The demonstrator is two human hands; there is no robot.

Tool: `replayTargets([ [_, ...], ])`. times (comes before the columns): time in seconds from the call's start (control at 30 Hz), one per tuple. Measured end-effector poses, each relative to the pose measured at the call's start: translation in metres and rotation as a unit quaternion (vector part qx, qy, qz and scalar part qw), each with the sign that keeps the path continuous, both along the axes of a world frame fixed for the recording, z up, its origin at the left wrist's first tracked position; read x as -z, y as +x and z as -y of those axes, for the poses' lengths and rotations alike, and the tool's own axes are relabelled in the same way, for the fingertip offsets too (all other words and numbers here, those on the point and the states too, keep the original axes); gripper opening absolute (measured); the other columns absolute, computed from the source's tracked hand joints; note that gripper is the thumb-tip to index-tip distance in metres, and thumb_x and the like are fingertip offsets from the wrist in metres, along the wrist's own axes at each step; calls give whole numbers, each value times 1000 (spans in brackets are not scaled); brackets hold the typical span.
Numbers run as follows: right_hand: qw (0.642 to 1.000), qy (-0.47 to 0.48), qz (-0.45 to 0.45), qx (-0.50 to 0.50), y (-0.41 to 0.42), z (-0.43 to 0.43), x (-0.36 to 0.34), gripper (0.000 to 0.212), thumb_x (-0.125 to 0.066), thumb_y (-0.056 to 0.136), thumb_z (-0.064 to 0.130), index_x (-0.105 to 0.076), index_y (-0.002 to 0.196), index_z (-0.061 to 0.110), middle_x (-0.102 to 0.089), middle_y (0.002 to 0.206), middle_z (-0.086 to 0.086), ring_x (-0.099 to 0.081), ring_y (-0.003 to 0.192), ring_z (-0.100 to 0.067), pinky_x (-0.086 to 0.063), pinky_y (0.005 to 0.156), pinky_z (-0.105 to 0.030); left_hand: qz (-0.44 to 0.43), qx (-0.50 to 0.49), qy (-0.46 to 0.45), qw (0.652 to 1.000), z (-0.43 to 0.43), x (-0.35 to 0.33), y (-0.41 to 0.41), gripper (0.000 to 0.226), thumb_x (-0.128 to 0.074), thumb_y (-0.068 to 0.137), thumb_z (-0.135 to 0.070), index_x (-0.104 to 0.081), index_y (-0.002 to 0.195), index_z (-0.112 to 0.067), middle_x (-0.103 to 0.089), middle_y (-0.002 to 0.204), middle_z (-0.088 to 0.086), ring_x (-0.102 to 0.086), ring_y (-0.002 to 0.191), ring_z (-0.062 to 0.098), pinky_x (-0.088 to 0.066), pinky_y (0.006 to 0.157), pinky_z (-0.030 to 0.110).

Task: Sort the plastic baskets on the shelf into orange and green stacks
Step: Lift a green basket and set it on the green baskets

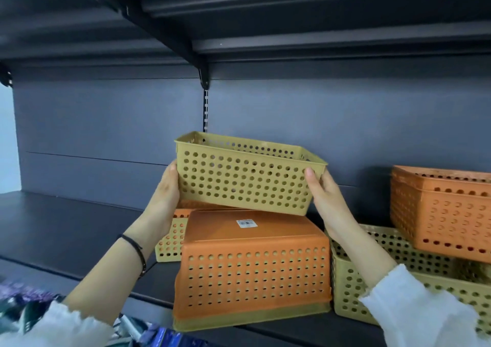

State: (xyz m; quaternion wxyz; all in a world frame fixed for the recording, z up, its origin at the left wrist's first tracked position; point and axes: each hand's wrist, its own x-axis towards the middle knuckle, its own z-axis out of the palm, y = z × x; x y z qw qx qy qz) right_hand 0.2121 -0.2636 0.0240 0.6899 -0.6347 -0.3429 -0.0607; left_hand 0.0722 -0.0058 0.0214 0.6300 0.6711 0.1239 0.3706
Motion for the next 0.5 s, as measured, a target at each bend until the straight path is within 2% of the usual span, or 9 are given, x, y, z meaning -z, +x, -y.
replayTargets([
  [0.07,1000,-13,0,6,3,-2,5,39,-49,95,41,-51,133,30,-66,119,12,-63,102,5,-50,92,-25,-12,22,6,1000,-6,4,-3,53,-19,87,-68,-64,107,-50,-70,116,-10,-61,113,16,-38,105,51],
  [0.17,999,-31,13,6,5,-7,11,39,-51,95,41,-52,132,31,-66,122,12,-62,107,1,-49,90,-24,-26,28,55,998,-7,3,-9,62,-26,79,-82,-57,120,-46,-65,124,-8,-58,119,16,-41,104,44],
  [0.23,999,-42,23,0,5,-14,11,39,-52,94,40,-53,132,31,-65,123,12,-61,110,0,-49,92,-25,-25,8,72,997,-6,4,-9,73,-43,81,-74,-35,140,-32,-57,128,-5,-53,124,18,-43,99,38],
  [0.27,998,-47,28,-3,6,-18,9,39,-52,94,40,-53,133,31,-65,123,13,-61,110,0,-48,93,-26,-15,-10,81,997,-7,4,-8,79,-50,82,-66,-19,146,-32,-52,134,0,-49,127,19,-43,99,37],
  [0.33,997,-64,47,1,9,-28,4,40,-52,94,41,-52,133,32,-65,123,13,-61,111,-1,-48,94,-27,2,-31,111,993,-13,3,-8,92,-62,82,-54,4,146,-46,-43,143,11,-47,130,24,-40,105,44],
  [0.37,996,-77,52,3,11,-33,1,40,-52,94,43,-52,133,32,-65,123,14,-60,112,-2,-47,95,-28,9,-33,120,992,-15,2,-9,95,-66,82,-49,6,144,-50,-47,138,12,-51,124,25,-41,104,47],
  [0.4,994,-94,52,9,15,-38,-1,41,-51,94,44,-53,133,32,-65,123,14,-60,113,-2,-47,98,-30,11,-42,129,991,-20,2,-9,92,-68,82,-45,0,143,-53,-55,124,7,-58,115,24,-44,101,48],
  [0.43,992,-116,51,15,18,-42,-2,40,-51,94,45,-53,132,31,-64,122,15,-59,113,-4,-46,100,-33,13,-53,135,989,-26,2,-8,83,-69,82,-42,-11,140,-52,-58,109,1,-62,106,23,-48,95,46],
  [0.5,982,-176,52,36,23,-50,-4,38,-50,95,45,-54,130,31,-63,125,12,-57,118,-10,-45,102,-36,21,-75,132,988,-37,3,-4,59,-70,82,-40,-29,124,-46,-63,103,3,-64,102,28,-53,85,46],
])
